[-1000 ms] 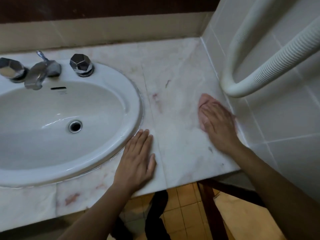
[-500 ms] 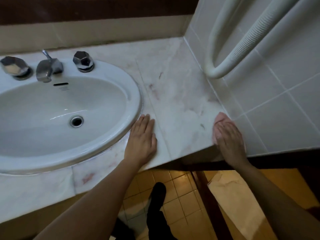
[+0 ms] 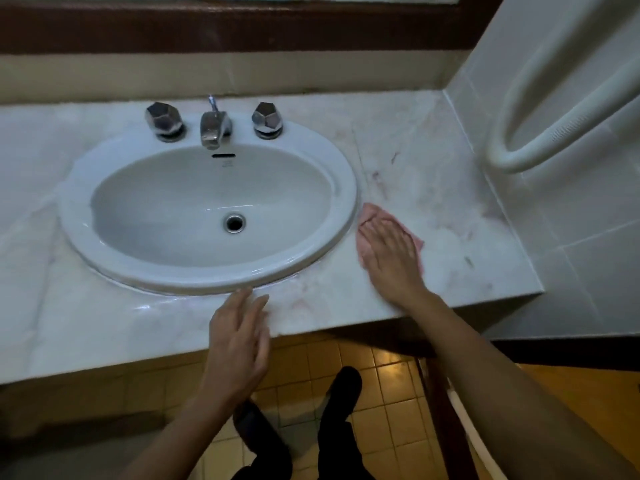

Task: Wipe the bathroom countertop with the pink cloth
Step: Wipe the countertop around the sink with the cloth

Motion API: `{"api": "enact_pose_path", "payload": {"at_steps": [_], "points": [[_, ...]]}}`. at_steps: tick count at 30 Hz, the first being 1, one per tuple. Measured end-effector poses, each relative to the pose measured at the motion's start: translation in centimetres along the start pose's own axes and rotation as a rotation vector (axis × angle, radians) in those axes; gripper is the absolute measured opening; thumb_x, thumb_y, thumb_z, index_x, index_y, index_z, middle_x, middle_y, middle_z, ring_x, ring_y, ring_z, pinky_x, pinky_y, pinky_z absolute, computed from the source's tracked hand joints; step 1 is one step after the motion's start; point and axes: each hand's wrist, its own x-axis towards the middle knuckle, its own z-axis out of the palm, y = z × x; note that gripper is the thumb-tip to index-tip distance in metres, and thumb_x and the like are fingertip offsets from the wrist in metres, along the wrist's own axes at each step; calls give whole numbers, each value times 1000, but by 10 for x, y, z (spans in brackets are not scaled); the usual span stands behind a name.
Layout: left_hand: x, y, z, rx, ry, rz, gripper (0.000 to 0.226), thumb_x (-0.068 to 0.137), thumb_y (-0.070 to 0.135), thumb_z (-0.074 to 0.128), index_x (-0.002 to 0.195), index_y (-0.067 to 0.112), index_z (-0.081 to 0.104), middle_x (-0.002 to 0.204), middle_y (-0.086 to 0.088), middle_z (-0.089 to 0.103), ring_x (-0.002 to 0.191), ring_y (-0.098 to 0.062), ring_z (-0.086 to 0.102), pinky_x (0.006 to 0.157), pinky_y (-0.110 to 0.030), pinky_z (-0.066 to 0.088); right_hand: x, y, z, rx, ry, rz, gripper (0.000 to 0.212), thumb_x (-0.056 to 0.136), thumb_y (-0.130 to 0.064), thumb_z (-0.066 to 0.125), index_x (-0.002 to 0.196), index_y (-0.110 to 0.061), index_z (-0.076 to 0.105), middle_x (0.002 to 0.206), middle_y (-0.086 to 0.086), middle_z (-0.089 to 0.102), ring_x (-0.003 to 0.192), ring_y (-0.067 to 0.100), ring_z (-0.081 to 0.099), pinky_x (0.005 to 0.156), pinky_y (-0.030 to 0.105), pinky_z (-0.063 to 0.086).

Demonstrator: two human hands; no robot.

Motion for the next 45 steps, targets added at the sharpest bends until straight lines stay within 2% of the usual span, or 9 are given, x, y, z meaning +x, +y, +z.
{"api": "enact_pose_path", "payload": {"at_steps": [8,13,17,21,25,30,33,38,45], "points": [[-20,-68,-21,241,88,-229,60,103,40,34,147,1,48,146,-23,45,136,-42,44,111,-55,34,156,6,-42,-77,33,-52,80,93,-55,10,143,-12,55,150,16,51,141,36,42,117,40,27],[-23,-73,-12,344,90,-236,58,101,36,36,146,3,51,145,-21,49,136,-40,47,108,-54,36,82,9,-2,-3,51,36,66,102,-46,21,159,-17,39,168,7,33,156,24,23,126,40,10],[-24,-72,-12,339,77,-257,58,100,35,37,146,4,50,145,-19,49,138,-37,46,110,-55,36,-22,-28,29,-15,37,-80,60,104,-36,24,160,-17,34,167,8,32,155,23,22,127,44,11],[-24,-69,-20,300,7,-256,57,103,35,38,149,4,47,149,-18,47,141,-36,44,113,-54,35,-82,-93,59,-67,-48,-256,58,102,-32,30,156,-14,42,160,12,43,150,32,33,123,52,23],[-29,-81,-48,209,-48,-247,56,105,39,39,154,13,42,159,-16,41,148,-33,37,119,-50,33,-95,-160,79,-115,-140,-439,59,103,-37,31,160,-24,35,167,6,33,156,27,23,125,46,12],[-73,-160,-117,271,121,-560,62,101,43,39,156,14,38,165,-20,29,153,-37,27,118,-56,32,-90,-259,105,-115,-282,-640,59,108,-42,25,165,-32,15,174,-2,7,161,20,-1,129,46,-2],[-96,-225,-153,280,83,-716,72,103,57,24,164,18,21,172,-17,9,160,-35,6,126,-57,17,-72,-323,121,-86,-296,-733,57,109,-42,25,165,-30,17,174,-1,8,161,21,-1,130,48,2],[-112,-268,-155,233,-5,-717,82,98,71,1,164,26,-12,171,-7,-26,157,-25,-27,129,-54,-4,-19,-422,148,-88,-268,-770,58,109,-43,28,164,-26,21,174,3,13,161,26,4,130,46,4],[-113,-272,-154,238,10,-703,78,103,65,10,164,24,-13,170,-7,-27,157,-26,-26,128,-54,-5,43,-522,169,-132,-296,-715,59,110,-39,32,164,-22,18,174,5,7,161,28,1,127,47,0]]}}
